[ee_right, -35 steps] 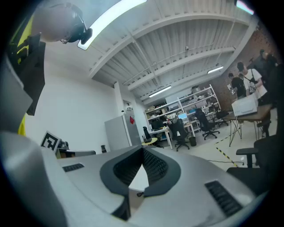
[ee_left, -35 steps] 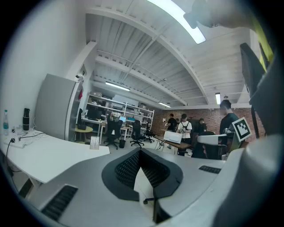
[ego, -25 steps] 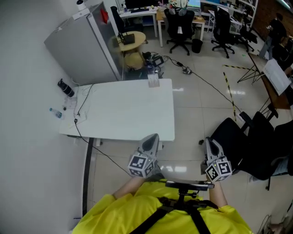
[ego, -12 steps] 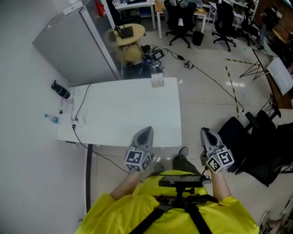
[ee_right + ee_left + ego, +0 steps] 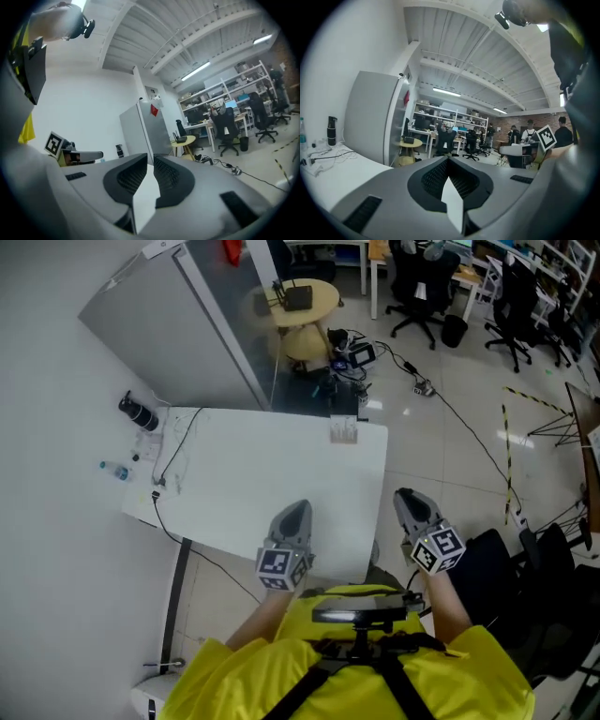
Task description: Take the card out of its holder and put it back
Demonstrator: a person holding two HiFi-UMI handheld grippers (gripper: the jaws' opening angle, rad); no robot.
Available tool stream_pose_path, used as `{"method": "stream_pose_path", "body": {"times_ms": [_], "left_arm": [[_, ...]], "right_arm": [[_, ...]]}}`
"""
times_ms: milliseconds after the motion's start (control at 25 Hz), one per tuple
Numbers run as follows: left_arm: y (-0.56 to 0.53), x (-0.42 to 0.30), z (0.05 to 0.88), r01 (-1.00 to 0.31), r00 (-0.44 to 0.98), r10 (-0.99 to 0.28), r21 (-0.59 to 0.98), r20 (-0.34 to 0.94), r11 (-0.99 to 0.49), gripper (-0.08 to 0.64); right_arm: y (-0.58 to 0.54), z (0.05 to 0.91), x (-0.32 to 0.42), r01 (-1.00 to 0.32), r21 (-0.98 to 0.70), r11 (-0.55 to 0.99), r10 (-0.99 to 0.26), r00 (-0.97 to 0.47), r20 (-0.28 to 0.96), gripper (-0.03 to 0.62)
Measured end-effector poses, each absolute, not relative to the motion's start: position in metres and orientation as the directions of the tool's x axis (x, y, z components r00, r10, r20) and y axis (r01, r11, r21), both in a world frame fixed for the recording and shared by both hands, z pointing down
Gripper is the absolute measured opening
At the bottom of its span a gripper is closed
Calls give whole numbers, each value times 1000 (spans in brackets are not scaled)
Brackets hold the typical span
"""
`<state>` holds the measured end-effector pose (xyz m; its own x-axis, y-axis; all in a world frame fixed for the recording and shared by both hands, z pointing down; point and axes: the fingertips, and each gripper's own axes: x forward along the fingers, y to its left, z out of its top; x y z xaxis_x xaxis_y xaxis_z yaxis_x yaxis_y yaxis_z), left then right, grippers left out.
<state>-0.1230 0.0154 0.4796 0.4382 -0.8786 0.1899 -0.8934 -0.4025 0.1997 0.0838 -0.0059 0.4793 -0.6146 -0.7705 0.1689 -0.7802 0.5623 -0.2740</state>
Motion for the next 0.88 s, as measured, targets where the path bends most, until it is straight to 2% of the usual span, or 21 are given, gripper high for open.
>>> {"method": "stream_pose_path", "body": {"times_ms": [360,440,480,520,560,680,880], "left_arm": [[-90,-81,516,-935,339,-912,187,232,-300,0],[-104,-82,530,-937,335,-907,188,255,-293,0],[-111,-82,538,-936,339,-902,194,266,-294,0],[-115,-83,546,-934,344,-897,203,278,-295,0],[-118,-82,555,-931,349,-890,212,293,-296,0],[-129,-78,579,-924,369,-873,231,319,-306,0],[-155,-84,610,-917,384,-858,247,341,-312,0]], "right_arm": [[-160,563,93,-573,-266,775,-519,-817,251,46],[-192,584,83,-532,-267,804,-472,-843,259,134],[-209,596,78,-513,-269,815,-452,-854,258,127],[-225,608,73,-492,-275,826,-430,-865,259,72],[-238,623,68,-468,-286,836,-400,-877,266,64],[-269,665,51,-402,-313,861,-313,-902,297,64],[-296,704,22,-339,-312,888,-236,-916,324,64]]}}
